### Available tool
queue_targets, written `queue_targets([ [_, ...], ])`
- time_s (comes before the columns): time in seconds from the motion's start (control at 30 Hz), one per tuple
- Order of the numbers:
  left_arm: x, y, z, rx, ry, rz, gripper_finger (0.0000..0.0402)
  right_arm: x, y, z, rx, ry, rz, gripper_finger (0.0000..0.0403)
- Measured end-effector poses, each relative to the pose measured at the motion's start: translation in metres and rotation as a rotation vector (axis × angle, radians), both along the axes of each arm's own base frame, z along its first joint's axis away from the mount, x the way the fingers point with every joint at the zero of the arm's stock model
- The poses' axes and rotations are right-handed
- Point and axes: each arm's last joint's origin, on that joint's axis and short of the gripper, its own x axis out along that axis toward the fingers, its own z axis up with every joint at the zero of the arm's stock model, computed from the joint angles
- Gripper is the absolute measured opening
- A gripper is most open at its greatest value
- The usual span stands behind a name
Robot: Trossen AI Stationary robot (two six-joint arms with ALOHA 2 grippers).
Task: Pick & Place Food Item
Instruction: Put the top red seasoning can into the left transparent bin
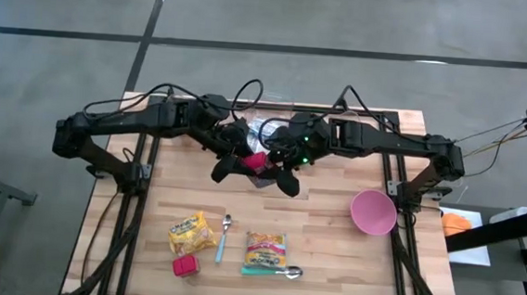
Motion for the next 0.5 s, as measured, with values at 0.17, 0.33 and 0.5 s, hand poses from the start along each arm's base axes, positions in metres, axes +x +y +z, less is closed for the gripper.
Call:
queue_targets([
  [0.17,0.0001,-0.0003,0.0003,-0.010,0.001,0.004,0.0213,0.0000,0.0004,0.0000,-0.001,-0.002,0.008,0.0158],
  [0.33,0.0001,-0.0004,0.0003,-0.013,0.001,0.002,0.0213,0.0000,0.0004,0.0001,-0.003,-0.003,0.009,0.0158],
  [0.5,0.0001,-0.0007,0.0007,-0.022,-0.002,-0.009,0.0213,0.0002,0.0007,0.0008,-0.014,-0.014,0.026,0.0182],
])
